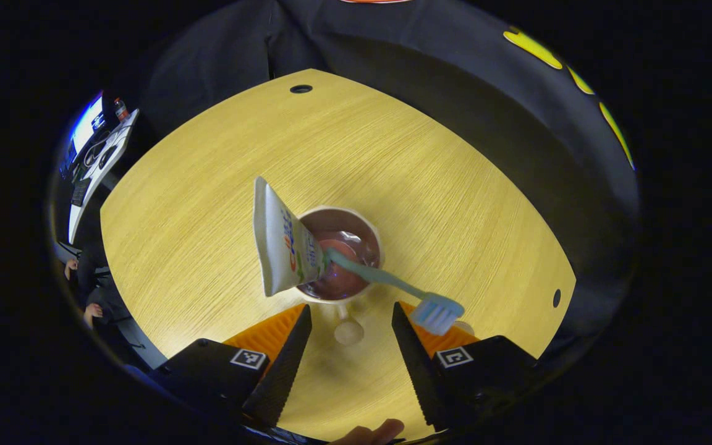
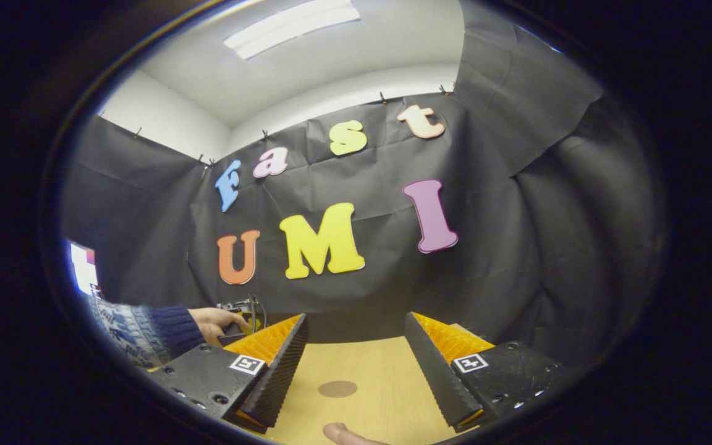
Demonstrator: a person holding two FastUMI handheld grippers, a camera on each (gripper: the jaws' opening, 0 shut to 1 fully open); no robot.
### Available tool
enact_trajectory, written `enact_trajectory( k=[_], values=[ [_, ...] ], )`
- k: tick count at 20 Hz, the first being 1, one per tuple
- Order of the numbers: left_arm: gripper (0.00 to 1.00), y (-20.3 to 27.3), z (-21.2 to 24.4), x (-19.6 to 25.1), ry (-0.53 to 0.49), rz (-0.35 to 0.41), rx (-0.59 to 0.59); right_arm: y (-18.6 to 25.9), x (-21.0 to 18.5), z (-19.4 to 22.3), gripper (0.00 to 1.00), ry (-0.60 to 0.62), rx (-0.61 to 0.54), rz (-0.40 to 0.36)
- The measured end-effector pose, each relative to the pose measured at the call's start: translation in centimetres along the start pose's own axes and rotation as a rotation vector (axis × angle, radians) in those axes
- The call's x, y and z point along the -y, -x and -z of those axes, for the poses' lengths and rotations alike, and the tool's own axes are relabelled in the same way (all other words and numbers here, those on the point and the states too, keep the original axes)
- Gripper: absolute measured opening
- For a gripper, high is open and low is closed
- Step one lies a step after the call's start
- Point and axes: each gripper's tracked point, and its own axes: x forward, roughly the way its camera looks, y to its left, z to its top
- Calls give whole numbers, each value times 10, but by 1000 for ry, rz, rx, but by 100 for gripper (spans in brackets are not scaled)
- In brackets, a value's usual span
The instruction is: Put the toothbrush and toothpaste on the desktop into the cup, then pick up the cup and place it on the coaster on the desktop.
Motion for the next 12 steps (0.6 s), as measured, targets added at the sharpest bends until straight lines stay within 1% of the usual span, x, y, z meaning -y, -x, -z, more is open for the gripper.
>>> enact_trajectory(
  k=[3, 4, 6, 7, 9, 10, 12],
  values=[
    [80, -13, -3, -8, 31, -9, -13, 0, 1, 0, 97, -5, -1, -2],
    [84, -16, -5, -11, 38, -14, -16, -1, 1, -1, 97, -10, 1, -3],
    [84, -22, -4, -12, 44, -16, -30, -1, 2, 0, 97, -28, 0, -5],
    [71, -25, -1, -9, 43, -18, -41, -2, 4, 0, 97, -37, -2, -2],
    [69, -30, 1, -11, 40, -35, -53, -3, 5, 1, 97, -50, -6, 0],
    [67, -32, 1, -11, 43, -44, -51, -3, 7, 2, 94, -54, -10, 1],
    [63, -42, 3, -13, 29, -55, -57, -4, 9, 1, 94, -59, -11, 4]
  ],
)
